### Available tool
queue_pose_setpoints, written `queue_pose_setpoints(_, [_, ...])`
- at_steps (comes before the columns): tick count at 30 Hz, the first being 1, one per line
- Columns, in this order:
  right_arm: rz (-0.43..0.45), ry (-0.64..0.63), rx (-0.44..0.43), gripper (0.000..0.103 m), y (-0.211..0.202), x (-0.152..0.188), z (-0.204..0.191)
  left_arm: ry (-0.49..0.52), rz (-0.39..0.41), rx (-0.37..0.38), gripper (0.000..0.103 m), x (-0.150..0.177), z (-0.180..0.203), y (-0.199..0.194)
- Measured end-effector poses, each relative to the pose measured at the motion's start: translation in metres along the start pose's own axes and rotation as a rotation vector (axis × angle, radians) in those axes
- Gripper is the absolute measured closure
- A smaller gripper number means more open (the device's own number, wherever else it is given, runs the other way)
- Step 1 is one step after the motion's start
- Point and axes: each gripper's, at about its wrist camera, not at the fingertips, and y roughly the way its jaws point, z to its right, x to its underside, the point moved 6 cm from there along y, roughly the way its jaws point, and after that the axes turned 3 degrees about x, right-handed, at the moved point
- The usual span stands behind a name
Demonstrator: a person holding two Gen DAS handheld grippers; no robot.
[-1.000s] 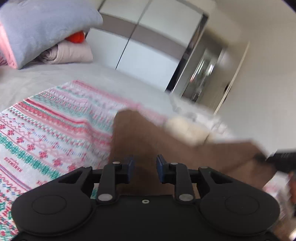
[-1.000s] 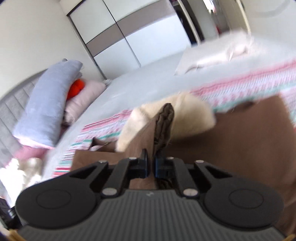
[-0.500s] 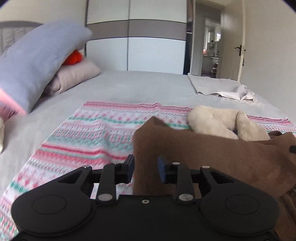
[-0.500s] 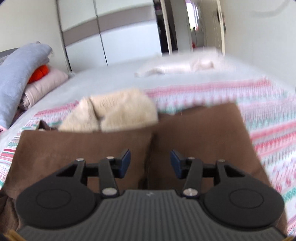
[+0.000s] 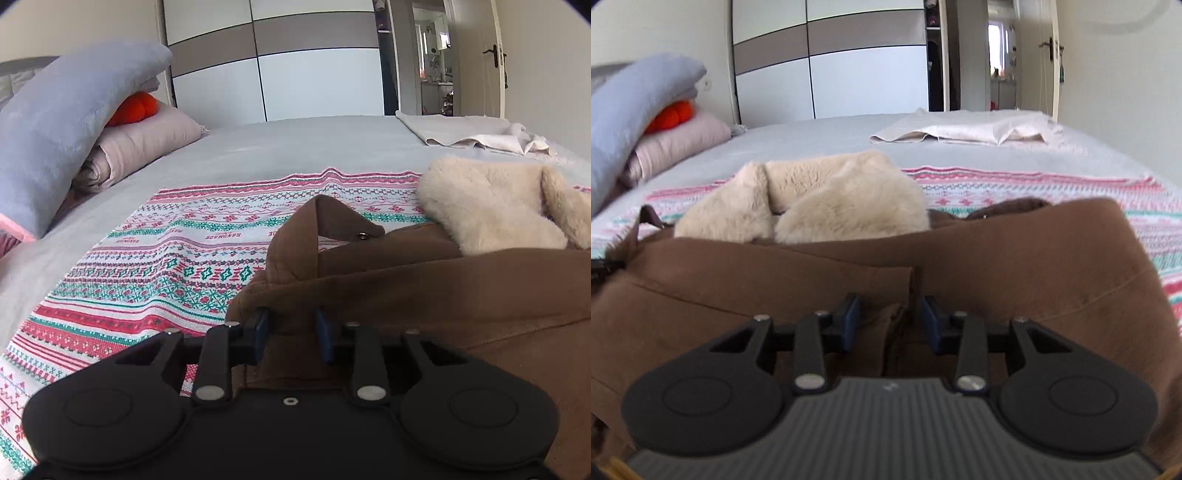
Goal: Fold large clothes
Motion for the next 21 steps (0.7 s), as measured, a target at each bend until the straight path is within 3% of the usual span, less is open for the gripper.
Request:
queue_pose_setpoints(3, [-0.008, 0.010, -0.005, 0.066, -0.007, -0.003, 0.000, -0.027, 0.022, 0.016, 0.071, -0.005, -0.003, -0.018])
queue_pose_setpoints(7, [-0.038, 0.015, -0.052, 0.056, -0.043, -0.008, 0.004, -0.076, 0.038, 0.045, 0.051, -0.013, -0.001, -0.064])
queue_pose_setpoints(11, [-0.027, -0.037, -0.052, 0.050, -0.092, -0.009, 0.010, -0.081, 0.052, 0.080, 0.045, -0.015, 0.008, -0.116])
queue_pose_setpoints(13, [-0.006, -0.039, -0.050, 0.045, -0.121, -0.012, 0.017, -0.092, 0.060, 0.084, 0.033, -0.014, 0.011, -0.143])
queue_pose_setpoints(21, [0.048, 0.029, -0.050, 0.029, -0.227, -0.013, 0.061, -0.100, 0.061, 0.111, 0.022, -0.002, 0.008, -0.233])
